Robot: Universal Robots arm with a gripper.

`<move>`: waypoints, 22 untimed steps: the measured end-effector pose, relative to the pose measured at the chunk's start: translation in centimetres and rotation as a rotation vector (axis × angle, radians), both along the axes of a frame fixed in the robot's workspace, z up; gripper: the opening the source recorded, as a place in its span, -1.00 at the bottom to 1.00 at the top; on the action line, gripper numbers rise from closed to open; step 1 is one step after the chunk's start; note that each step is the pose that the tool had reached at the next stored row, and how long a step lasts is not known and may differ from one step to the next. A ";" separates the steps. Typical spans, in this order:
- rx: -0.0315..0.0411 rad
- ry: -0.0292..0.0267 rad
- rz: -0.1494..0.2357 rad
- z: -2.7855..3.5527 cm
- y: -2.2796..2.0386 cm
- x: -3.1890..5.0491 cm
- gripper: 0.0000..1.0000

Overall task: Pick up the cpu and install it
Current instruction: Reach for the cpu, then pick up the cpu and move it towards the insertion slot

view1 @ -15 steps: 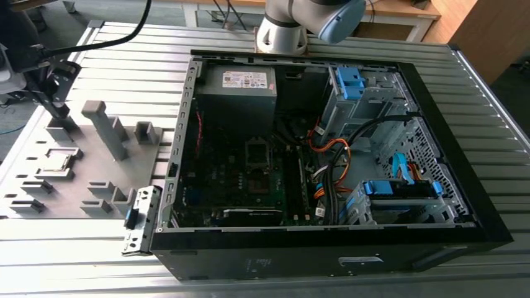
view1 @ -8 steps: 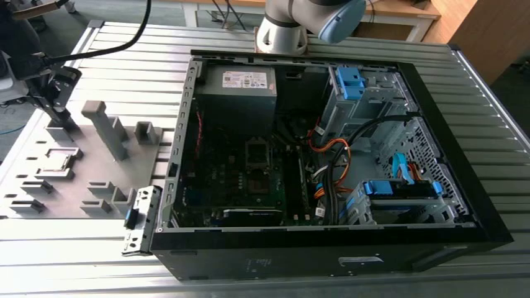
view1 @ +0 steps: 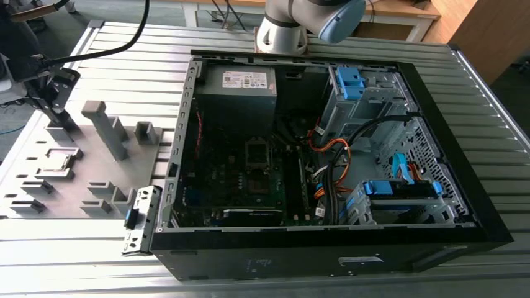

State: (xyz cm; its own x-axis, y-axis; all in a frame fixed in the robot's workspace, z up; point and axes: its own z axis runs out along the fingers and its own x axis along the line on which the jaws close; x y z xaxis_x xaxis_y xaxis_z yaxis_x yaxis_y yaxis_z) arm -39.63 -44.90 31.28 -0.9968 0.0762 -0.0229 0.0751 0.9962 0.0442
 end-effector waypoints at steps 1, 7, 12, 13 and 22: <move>0.0000 0.0000 0.000 0.00 0.00 0.00 -0.79; -0.0001 0.0001 0.000 0.16 0.00 -0.01 -0.79; -0.0001 0.0001 0.000 0.37 0.00 0.00 -0.79; -0.0001 0.0001 0.000 0.43 0.00 -0.01 -0.79; 0.0000 0.0000 0.000 0.79 0.00 0.00 -0.79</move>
State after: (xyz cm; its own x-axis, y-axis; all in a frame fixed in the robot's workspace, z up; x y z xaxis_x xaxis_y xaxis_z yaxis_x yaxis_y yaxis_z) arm -39.63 -44.90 32.07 -0.9968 0.0762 -0.0229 0.0752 0.9962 0.0442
